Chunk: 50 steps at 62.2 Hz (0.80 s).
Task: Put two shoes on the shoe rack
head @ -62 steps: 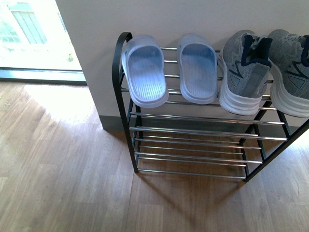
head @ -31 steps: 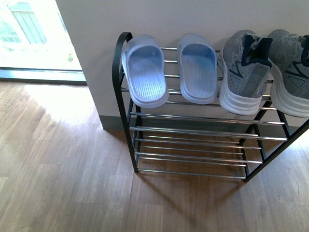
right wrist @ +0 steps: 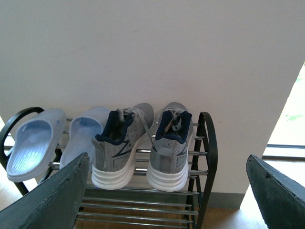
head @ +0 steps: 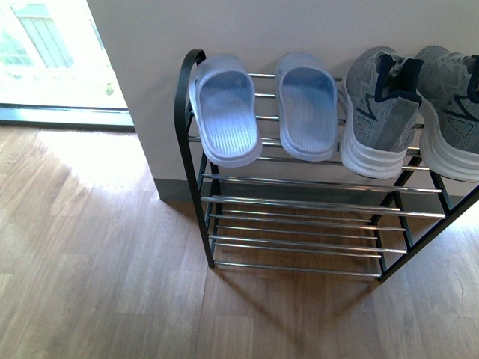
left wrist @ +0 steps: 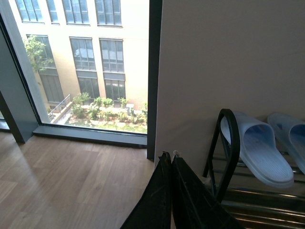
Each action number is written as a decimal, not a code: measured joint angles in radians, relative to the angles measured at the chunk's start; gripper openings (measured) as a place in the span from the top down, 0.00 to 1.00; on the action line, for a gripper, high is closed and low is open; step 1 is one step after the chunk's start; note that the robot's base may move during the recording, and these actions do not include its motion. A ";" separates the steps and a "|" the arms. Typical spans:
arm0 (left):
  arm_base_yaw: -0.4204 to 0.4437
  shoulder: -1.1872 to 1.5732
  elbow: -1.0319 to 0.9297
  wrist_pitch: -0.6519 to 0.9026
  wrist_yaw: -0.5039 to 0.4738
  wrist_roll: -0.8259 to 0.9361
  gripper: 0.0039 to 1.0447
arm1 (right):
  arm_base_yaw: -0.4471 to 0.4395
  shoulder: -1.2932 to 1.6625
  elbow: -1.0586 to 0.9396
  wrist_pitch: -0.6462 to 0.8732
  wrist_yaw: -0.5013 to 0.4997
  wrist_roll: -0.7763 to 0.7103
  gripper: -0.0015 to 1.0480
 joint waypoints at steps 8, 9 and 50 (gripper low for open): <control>0.000 0.000 0.000 0.000 0.000 0.000 0.99 | 0.000 0.000 0.000 0.000 0.000 0.000 0.09; 0.000 0.000 0.000 0.000 0.000 0.000 0.96 | 0.000 0.000 0.000 0.000 0.000 0.000 0.09; 0.000 0.000 0.000 0.000 0.000 0.002 0.09 | 0.000 0.000 0.000 0.000 0.000 0.000 0.09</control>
